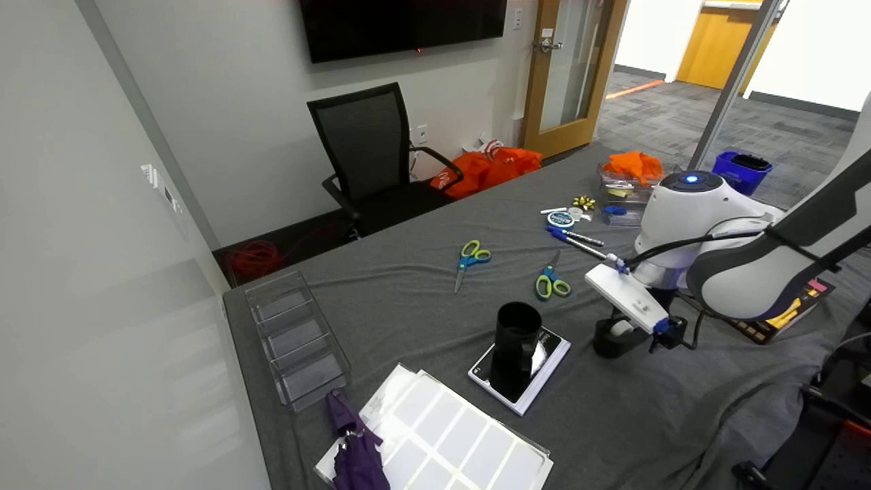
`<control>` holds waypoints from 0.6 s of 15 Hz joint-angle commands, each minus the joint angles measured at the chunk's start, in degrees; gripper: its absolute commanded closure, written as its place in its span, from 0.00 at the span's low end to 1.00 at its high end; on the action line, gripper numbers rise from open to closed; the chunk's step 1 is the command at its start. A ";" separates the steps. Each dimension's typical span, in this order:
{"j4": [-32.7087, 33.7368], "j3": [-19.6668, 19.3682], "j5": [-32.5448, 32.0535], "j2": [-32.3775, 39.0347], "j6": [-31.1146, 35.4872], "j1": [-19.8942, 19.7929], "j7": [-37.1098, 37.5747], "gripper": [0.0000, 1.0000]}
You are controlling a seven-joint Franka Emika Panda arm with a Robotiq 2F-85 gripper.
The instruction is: Move the black masking tape dispenser forward
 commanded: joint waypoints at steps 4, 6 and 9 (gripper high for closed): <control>0.82 -1.70 1.69 0.73 1.08 1.44 -0.76 0.00; 1.14 -2.27 1.13 1.32 1.47 1.96 -0.13 0.00; 1.77 -2.55 1.08 2.92 2.15 2.40 -0.37 0.00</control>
